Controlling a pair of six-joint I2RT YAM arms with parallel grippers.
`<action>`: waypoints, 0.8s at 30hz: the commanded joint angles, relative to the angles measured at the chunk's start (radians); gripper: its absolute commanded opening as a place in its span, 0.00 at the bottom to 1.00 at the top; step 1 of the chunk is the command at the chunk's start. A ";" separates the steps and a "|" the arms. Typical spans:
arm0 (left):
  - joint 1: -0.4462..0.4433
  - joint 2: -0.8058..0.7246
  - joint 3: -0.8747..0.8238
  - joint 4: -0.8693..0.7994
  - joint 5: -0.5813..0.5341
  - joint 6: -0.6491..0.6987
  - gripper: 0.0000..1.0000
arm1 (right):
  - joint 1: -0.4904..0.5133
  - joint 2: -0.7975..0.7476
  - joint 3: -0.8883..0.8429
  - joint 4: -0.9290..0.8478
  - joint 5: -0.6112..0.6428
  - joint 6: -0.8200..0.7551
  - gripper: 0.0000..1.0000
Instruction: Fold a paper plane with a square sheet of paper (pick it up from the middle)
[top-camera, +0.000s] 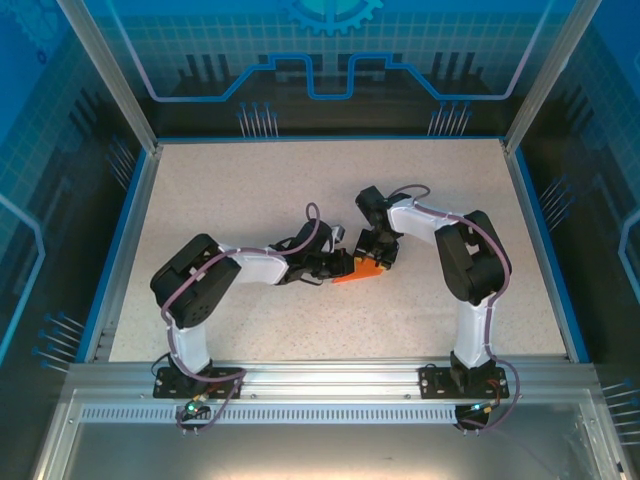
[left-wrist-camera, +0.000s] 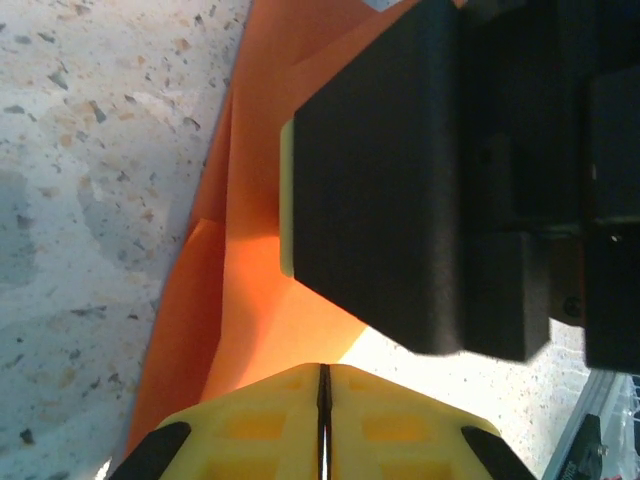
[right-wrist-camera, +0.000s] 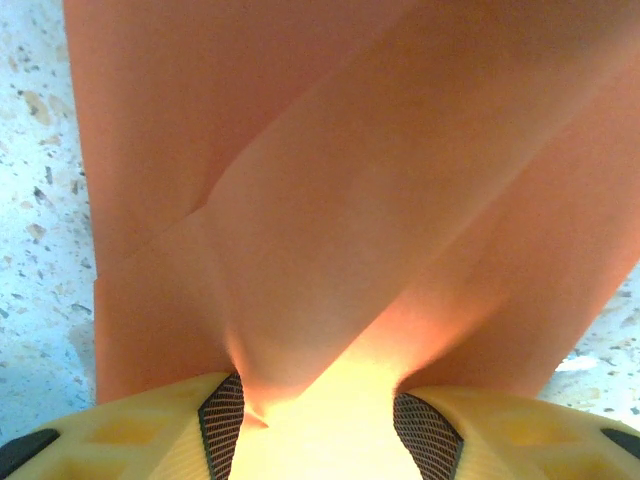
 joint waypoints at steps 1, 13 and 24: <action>-0.004 0.030 0.034 -0.028 -0.033 0.007 0.11 | 0.008 0.180 -0.091 0.030 0.042 0.008 0.54; -0.004 0.053 0.028 -0.092 -0.083 0.020 0.07 | 0.008 0.166 -0.093 0.029 0.041 0.007 0.55; -0.009 0.083 0.025 -0.159 -0.082 0.033 0.03 | 0.004 0.012 -0.074 0.103 -0.047 -0.062 0.56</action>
